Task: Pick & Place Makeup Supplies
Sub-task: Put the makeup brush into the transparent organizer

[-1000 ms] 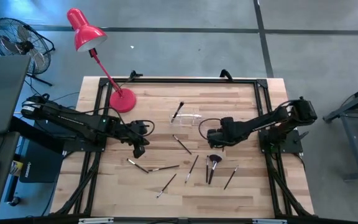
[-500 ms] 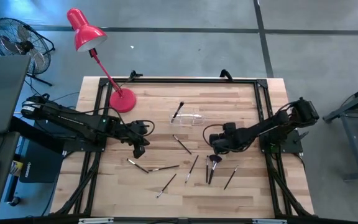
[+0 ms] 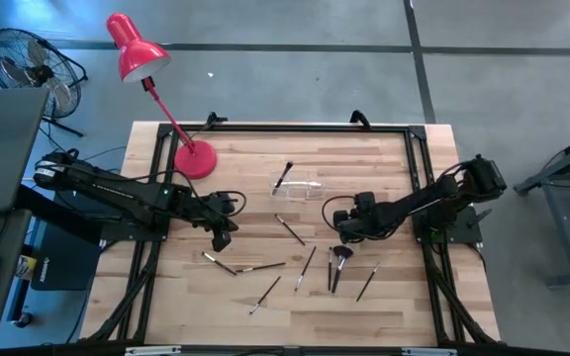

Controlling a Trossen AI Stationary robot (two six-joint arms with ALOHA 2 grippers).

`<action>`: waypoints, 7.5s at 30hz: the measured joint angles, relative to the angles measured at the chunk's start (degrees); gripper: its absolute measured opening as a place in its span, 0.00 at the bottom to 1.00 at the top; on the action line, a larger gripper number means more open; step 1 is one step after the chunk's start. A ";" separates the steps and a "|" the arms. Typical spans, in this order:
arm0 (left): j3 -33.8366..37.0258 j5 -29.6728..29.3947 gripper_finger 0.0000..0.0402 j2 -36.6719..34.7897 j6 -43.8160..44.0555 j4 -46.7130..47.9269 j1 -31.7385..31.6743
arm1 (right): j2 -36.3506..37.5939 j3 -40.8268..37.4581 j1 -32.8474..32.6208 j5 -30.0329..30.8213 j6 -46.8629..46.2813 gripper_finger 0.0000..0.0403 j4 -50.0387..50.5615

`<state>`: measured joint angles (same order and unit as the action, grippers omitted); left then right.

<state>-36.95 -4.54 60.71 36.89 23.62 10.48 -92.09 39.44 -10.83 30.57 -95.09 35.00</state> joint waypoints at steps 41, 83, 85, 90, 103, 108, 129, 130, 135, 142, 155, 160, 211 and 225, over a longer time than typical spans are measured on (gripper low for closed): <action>0.00 -1.14 0.00 0.00 0.83 -1.22 0.00 | 4.32 6.78 -0.08 -5.52 6.69 0.00 9.16; 0.00 -0.96 0.00 0.00 2.38 -3.22 0.00 | 6.93 -12.19 -0.13 2.23 16.69 0.18 -10.93; 0.00 -0.96 0.00 -0.02 2.38 -3.97 0.00 | 6.93 -12.32 -0.12 2.44 17.80 0.14 -10.86; 0.00 -1.21 0.00 0.00 3.17 -4.86 0.00 | 6.88 -12.35 -0.08 2.86 21.12 0.03 -10.64; 0.00 -4.06 0.00 0.00 4.66 -7.72 0.00 | 10.72 -11.72 0.00 2.36 26.27 0.01 -8.44; 0.00 -5.41 0.00 0.00 5.49 -7.68 0.00 | 15.27 -11.27 -0.01 3.60 27.14 0.01 -6.63; 0.00 -7.19 0.00 0.37 6.63 -9.58 0.00 | 25.48 -11.13 0.00 -0.71 33.48 0.00 -7.96; 0.00 -7.19 0.00 0.37 6.42 -10.15 0.00 | 25.62 -11.13 -0.02 -1.03 33.63 0.00 -8.11; 0.00 -7.19 0.00 0.37 6.29 -11.85 0.00 | 25.83 -11.10 -0.02 -1.66 33.66 0.00 -9.75; 0.00 -9.82 0.00 0.35 6.26 -13.60 0.00 | 25.86 -11.03 -0.02 -1.62 33.66 0.00 -11.81; 0.00 -12.51 0.18 0.35 6.25 -13.52 0.02 | 25.86 -11.02 -0.02 -1.19 33.66 0.02 -13.53; 0.00 -15.24 0.25 0.35 6.61 -13.53 0.00 | 25.86 -11.02 -0.02 -3.20 35.36 0.00 -20.04; 0.00 3.65 0.26 4.03 -22.24 -3.96 -7.85 | -11.23 28.13 -1.41 -9.40 47.57 0.01 -9.58; 0.00 6.71 0.26 11.89 -20.11 -7.27 -7.83 | -17.08 28.11 -2.73 -8.94 51.45 0.31 -15.72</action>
<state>-36.95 2.17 72.60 16.78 16.35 2.65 -109.17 67.55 -13.56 21.62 -43.64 19.28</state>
